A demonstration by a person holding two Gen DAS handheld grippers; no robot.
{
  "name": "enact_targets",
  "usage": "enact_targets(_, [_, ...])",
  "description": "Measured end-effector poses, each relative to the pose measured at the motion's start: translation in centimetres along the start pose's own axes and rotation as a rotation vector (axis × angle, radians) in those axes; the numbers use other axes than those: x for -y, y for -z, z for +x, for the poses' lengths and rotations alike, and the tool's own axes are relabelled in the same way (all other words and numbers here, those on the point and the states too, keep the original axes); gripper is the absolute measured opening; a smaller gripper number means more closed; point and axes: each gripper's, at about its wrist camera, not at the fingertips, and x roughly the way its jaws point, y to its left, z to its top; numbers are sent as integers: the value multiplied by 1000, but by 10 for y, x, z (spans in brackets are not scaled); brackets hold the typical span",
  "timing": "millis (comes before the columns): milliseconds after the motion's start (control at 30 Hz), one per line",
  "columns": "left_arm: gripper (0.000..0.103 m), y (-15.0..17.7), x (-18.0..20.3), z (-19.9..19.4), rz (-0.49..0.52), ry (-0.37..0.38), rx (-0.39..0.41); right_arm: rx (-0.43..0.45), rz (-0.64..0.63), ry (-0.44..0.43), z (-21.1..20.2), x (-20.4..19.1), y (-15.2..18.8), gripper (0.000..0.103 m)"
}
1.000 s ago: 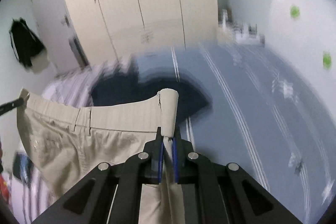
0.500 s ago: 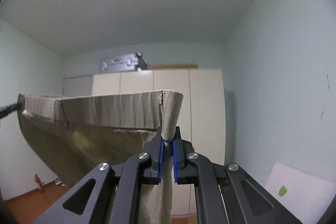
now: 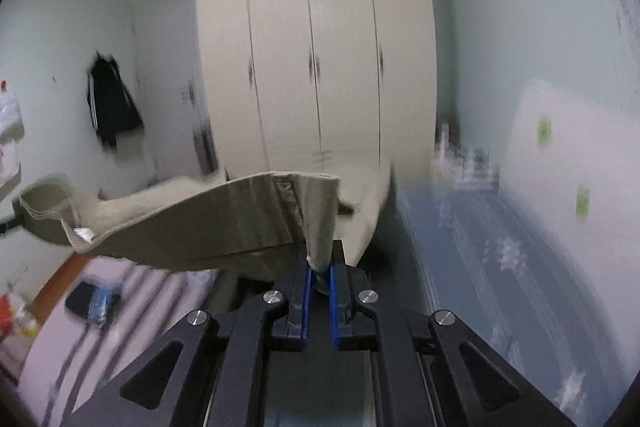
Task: Fold clothes
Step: 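Lay the khaki jacket flat on the bed with both grippers, then release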
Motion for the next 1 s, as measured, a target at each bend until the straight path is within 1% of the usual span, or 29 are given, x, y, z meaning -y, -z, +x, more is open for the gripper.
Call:
enact_targets(33, [4,39,-6,7,-27,-8,-51,-69,-6,8,8,0,42,6])
enact_targets(100, [4,105,-9,22,-22,-35,-145,-203,-2,34,14,3,130,6])
enact_targets(167, [4,167,-19,33,-33,-53,-235,-325,-7,70,18,4,206,6])
enact_targets(200, [4,196,-20,35,-18,-62,-269,-367,1,74,15,10,235,6])
enact_targets(233, [4,221,-22,37,-8,-68,-301,-418,11,85,13,11,276,6])
enact_targets(267, [4,245,-24,40,2,-75,-331,-426,13,90,2,14,304,6])
enact_targets(300, [4,259,-28,37,4,-84,-343,-434,15,96,-8,18,331,6])
enact_targets(400, [4,302,-35,24,-23,-101,-375,-478,37,119,-29,26,385,6])
enact_targets(467, [4,315,-37,16,-30,-97,-390,-492,59,137,-47,27,403,6])
enact_targets(600, [4,326,-48,-1,-40,-84,-389,-493,89,154,-78,29,413,6])
enact_targets(700, [4,346,-54,-10,-19,-89,-428,-532,88,158,-98,21,424,7])
enact_targets(733, [4,351,-55,-13,-9,-102,-442,-555,74,161,-102,17,430,8])
enact_targets(833, [7,355,-59,-25,5,-139,-466,-614,73,168,-111,17,447,17])
enact_targets(867, [10,355,-58,-32,7,-147,-462,-620,73,169,-118,17,446,17])
enact_targets(900, [11,352,-58,-40,1,-145,-454,-624,70,170,-125,17,445,17])
enact_targets(933, [13,350,-56,-47,-11,-135,-443,-603,49,162,-134,14,439,17])
enact_targets(1000, [20,345,-50,-58,-20,-120,-417,-564,21,138,-151,8,424,19])
